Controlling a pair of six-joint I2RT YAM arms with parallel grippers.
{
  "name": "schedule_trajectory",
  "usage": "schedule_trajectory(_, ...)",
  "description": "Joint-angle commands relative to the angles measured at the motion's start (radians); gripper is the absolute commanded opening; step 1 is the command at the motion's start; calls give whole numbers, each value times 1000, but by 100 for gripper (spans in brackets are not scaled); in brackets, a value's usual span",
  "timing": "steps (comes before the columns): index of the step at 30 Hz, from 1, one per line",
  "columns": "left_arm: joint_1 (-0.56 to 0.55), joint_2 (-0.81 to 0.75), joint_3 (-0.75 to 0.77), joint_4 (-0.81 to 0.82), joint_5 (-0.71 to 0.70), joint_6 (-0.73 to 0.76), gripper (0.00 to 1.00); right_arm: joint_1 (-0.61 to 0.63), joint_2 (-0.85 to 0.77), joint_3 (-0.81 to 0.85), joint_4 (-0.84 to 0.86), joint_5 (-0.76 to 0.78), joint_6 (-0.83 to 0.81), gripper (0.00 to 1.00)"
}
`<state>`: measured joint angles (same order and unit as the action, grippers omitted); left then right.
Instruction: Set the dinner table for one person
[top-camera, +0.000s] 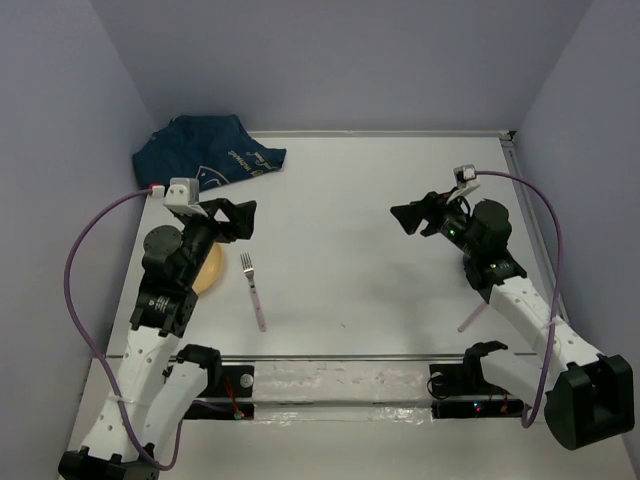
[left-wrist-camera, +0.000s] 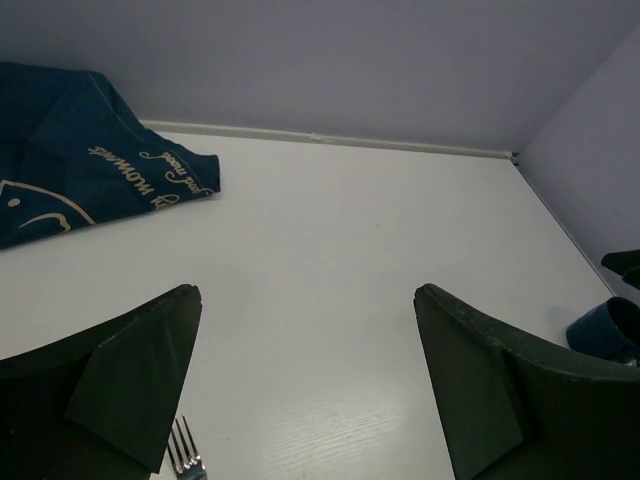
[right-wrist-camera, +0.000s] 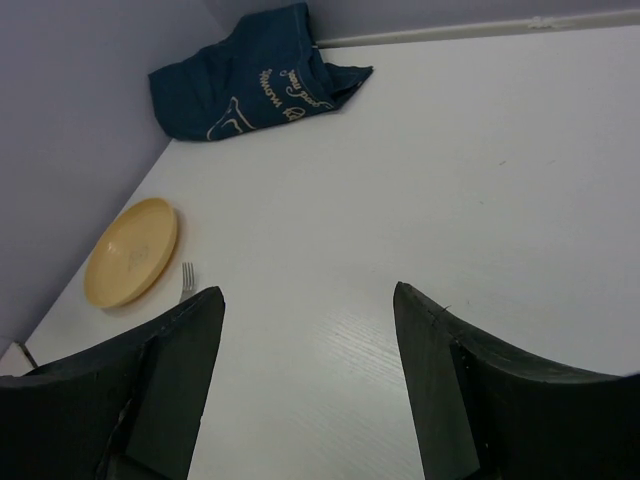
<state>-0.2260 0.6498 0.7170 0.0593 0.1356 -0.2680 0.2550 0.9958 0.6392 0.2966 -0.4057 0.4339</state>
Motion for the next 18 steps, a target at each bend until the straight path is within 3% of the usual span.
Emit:
schedule_trajectory(1, 8, 22, 27, 8, -33, 13, 99, 3, -8, -3, 29, 42, -6, 74)
schedule_trajectory(6, 16, 80, 59, 20, -94, 0, 99, 3, 4, -3, 29, 53, 2, 74)
schedule_trajectory(10, 40, 189, 139, 45, -226, -17, 99, 3, 4, -4, 29, 61, 5, 74)
schedule_trajectory(16, 50, 494, 286, 88, -445, -59, 99, 3, 10, -4, 30, 62, 0, 73)
schedule_trajectory(17, 54, 495, 298, 99, -474, -53, 98, 3, 12, -3, 27, 61, 0, 73)
schedule_trajectory(18, 82, 596, 326, 106, -505, -47, 93, 3, 12, -3, 27, 58, 0, 73)
